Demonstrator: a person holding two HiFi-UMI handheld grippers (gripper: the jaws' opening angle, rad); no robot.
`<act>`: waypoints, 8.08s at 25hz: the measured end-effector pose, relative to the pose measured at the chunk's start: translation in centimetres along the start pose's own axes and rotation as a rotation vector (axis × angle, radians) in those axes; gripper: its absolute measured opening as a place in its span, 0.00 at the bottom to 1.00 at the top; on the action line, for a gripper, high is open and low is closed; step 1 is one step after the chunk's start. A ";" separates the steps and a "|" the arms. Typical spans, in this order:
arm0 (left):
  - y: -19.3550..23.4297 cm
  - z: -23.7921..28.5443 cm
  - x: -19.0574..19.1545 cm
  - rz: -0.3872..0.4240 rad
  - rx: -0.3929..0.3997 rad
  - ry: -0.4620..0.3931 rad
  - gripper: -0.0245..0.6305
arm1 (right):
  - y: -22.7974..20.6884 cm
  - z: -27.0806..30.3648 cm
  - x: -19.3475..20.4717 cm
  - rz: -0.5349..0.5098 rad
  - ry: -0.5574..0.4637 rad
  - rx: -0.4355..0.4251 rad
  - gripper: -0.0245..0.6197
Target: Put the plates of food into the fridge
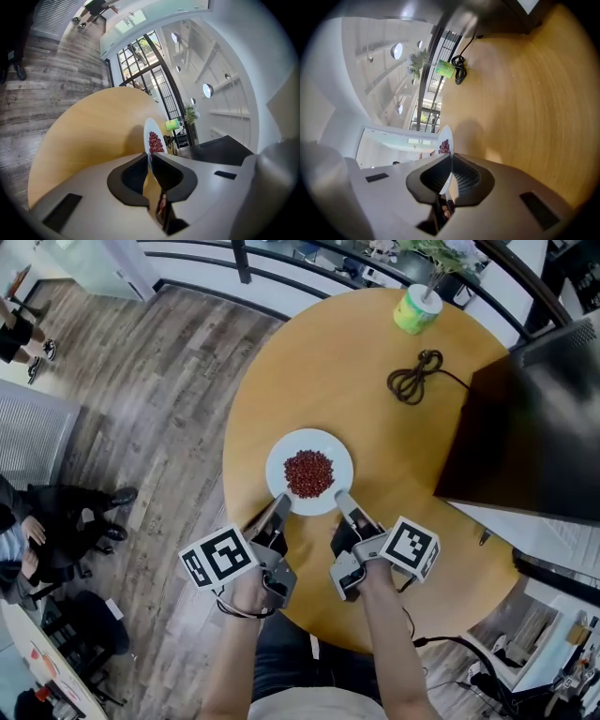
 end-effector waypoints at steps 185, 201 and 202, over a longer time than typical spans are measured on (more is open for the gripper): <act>-41.7 2.0 32.7 1.176 0.318 -0.468 0.05 | 8.4 -49.4 -19.4 -1.056 -0.913 0.340 0.06; -41.5 -0.3 32.8 1.185 0.306 -0.496 0.05 | 11.2 -50.0 -16.9 -1.149 -0.941 0.309 0.06; -41.4 -0.5 32.8 1.186 0.305 -0.497 0.05 | 11.3 -49.9 -16.7 -1.151 -0.940 0.307 0.06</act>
Point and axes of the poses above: the fingertips, and each gripper's own axes: z forward along the fingers, y to its left, x out of its underside, the point moved 5 cm from there along -z, backward along the fingers, and after that the axes turned 6 degrees about -x, right-handed, at the moved point
